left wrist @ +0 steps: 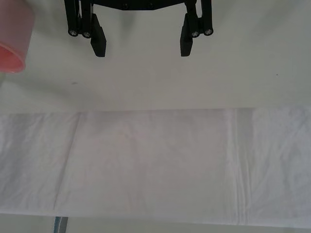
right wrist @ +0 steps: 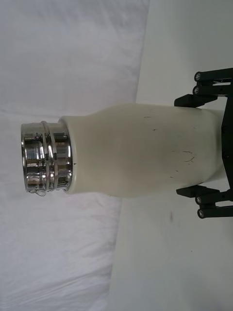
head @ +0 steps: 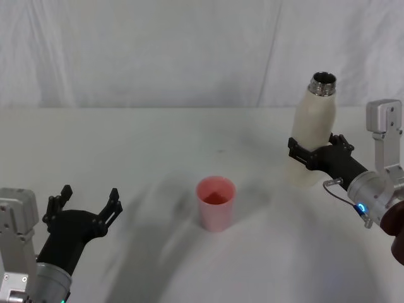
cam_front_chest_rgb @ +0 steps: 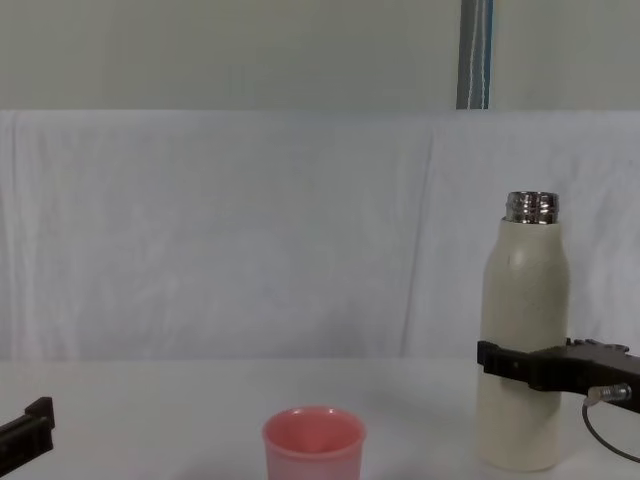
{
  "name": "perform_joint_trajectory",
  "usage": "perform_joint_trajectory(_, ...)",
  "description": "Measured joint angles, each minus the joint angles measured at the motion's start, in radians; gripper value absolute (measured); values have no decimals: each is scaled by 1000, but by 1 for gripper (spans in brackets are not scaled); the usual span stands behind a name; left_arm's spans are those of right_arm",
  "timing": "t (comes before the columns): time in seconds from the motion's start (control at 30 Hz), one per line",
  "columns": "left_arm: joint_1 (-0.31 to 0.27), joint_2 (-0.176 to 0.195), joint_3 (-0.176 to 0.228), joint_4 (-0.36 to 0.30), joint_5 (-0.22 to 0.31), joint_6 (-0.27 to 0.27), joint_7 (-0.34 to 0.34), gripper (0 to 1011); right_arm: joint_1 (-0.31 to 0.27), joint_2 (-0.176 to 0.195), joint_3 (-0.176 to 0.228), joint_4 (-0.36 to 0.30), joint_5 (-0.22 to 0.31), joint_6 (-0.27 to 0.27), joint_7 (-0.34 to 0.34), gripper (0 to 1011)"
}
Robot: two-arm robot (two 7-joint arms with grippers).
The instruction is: Grasp the thermos with one hand and pour water into the cup lid.
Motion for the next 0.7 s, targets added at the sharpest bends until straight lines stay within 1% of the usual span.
perform_joint_trajectory(0.37, 0, 0, 0, 0, 0, 0, 0, 1001, -2, 8, 0, -2, 12, -10, 30, 1000)
perform_joint_trajectory(0.7, 0, 0, 0, 0, 0, 0, 0, 1001, -11, 17, -2, -14, 16, -13, 33, 1000)
